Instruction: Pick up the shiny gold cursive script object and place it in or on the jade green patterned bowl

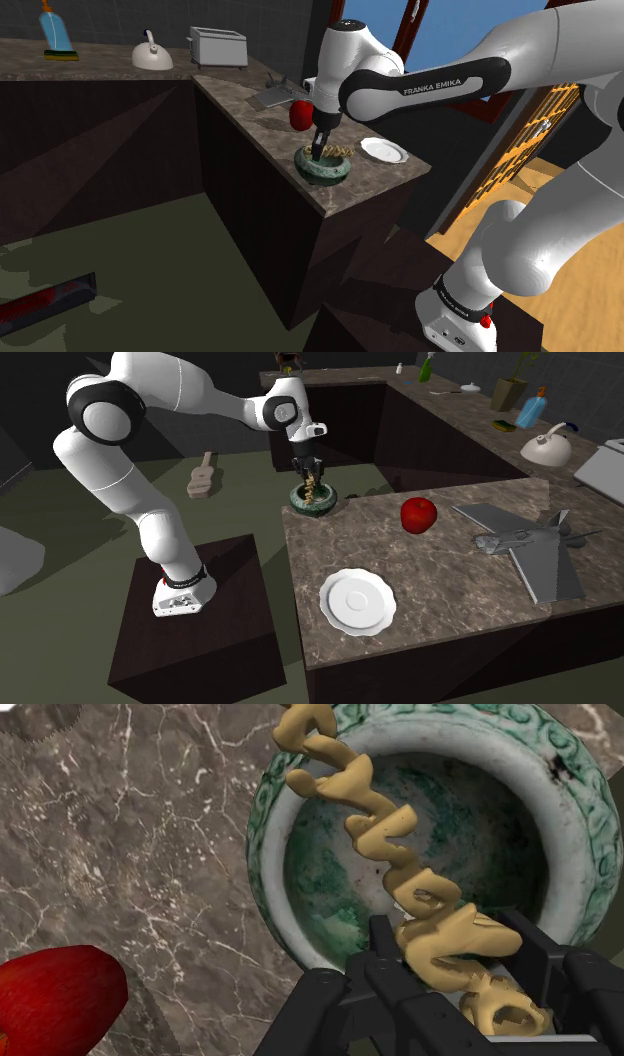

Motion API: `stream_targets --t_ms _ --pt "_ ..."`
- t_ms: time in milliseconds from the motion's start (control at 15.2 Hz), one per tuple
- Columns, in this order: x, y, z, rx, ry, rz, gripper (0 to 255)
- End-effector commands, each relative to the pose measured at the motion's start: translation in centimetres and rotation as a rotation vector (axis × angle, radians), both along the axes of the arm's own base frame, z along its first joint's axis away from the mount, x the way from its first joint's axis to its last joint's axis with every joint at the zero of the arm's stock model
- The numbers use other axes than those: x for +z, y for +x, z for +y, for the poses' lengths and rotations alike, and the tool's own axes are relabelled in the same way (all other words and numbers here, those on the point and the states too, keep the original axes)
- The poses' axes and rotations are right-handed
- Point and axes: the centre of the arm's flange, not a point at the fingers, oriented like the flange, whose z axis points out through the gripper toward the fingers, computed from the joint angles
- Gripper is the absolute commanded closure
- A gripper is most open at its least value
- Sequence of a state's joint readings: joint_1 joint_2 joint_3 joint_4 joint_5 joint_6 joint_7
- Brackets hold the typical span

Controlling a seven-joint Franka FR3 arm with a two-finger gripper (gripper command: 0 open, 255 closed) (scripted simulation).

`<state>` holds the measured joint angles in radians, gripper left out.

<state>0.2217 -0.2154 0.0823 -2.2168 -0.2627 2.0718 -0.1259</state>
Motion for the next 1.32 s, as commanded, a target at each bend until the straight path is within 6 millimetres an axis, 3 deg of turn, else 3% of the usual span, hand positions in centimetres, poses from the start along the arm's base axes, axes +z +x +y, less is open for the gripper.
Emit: stream_targets --t_ms 0,66,132,462,726,1254 --pt "0.0 0.0 0.0 0.000 0.000 0.000 255" --pt "0.0 0.0 0.0 0.000 0.000 0.000 255" --pt "0.0 0.0 0.0 0.000 0.000 0.000 0" --pt "0.0 0.0 0.0 0.000 0.000 0.000 0" --pt "4.8 -0.8 1.0 0.000 0.000 0.000 0" --pt "4.8 -0.8 1.0 0.000 0.000 0.000 0"
